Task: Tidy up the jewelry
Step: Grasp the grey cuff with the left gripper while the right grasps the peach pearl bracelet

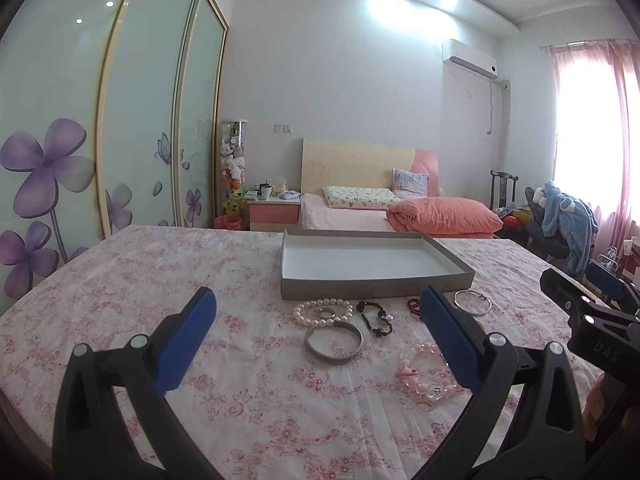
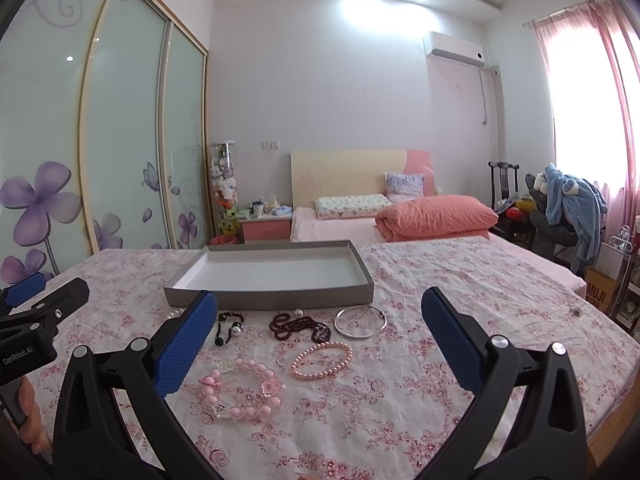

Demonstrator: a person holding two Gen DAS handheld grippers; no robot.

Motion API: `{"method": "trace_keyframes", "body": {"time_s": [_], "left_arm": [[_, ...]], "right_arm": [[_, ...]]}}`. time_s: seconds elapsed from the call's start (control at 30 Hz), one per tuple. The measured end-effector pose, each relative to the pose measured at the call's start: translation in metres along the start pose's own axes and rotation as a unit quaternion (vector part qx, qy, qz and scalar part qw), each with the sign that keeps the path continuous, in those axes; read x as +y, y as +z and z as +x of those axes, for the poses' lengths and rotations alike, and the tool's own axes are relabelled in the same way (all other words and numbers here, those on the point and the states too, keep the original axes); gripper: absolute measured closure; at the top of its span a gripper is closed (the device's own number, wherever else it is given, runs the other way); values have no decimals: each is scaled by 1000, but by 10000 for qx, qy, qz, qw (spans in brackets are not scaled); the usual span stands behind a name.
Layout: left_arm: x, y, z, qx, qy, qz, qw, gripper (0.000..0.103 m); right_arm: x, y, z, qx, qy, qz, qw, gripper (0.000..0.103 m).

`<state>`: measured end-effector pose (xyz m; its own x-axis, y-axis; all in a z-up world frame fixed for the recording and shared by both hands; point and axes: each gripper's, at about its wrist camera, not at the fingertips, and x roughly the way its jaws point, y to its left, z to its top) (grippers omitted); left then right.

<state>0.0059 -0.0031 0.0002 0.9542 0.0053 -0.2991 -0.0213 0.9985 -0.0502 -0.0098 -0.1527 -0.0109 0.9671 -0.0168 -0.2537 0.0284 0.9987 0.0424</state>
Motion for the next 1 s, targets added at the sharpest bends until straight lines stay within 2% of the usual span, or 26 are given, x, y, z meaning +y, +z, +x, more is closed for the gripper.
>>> {"method": "trace_keyframes", "body": {"time_s": [0.07, 0.2, 0.23, 0.27, 0.37, 0.47, 0.6, 0.67, 0.77, 0.87, 1.0], "left_arm": [[-1, -1, 7, 138, 27, 3, 9999, 4], [10, -7, 29, 495, -7, -22, 9988, 4], [11, -7, 35, 607, -15, -31, 9982, 4], [12, -7, 40, 728, -16, -51, 9973, 4], [16, -10, 56, 1070, -71, -131, 9941, 4], [19, -13, 75, 1448, -182, -167, 9892, 4], [19, -17, 98, 1897, -216, -64, 9816, 4], [17, -19, 109, 2093, -224, -25, 9776, 4], [12, -26, 128, 2495, -258, 34, 9680, 4], [6, -31, 145, 2773, -206, 121, 9605, 7], [2, -34, 162, 2997, -83, 163, 9538, 8]], "right_arm": [[-4, 1, 9, 207, -42, 16, 9998, 2], [-19, 0, 44, 1049, -70, 161, 9943, 2], [-22, -1, 52, 1253, -65, 207, 9919, 8], [-24, -3, 64, 1556, -55, 245, 9875, 20], [-28, -11, 92, 2294, -23, 316, 9728, 45], [-27, -24, 113, 2855, 89, 428, 9574, 60], [-22, -31, 131, 3154, 38, 303, 9485, 67], [-18, -35, 135, 3267, 21, 238, 9448, 73], [-13, -32, 128, 3224, -121, 29, 9465, 82], [-16, -31, 120, 3161, -133, 89, 9486, 91], [-16, -31, 119, 3090, -92, 128, 9509, 92]]}}
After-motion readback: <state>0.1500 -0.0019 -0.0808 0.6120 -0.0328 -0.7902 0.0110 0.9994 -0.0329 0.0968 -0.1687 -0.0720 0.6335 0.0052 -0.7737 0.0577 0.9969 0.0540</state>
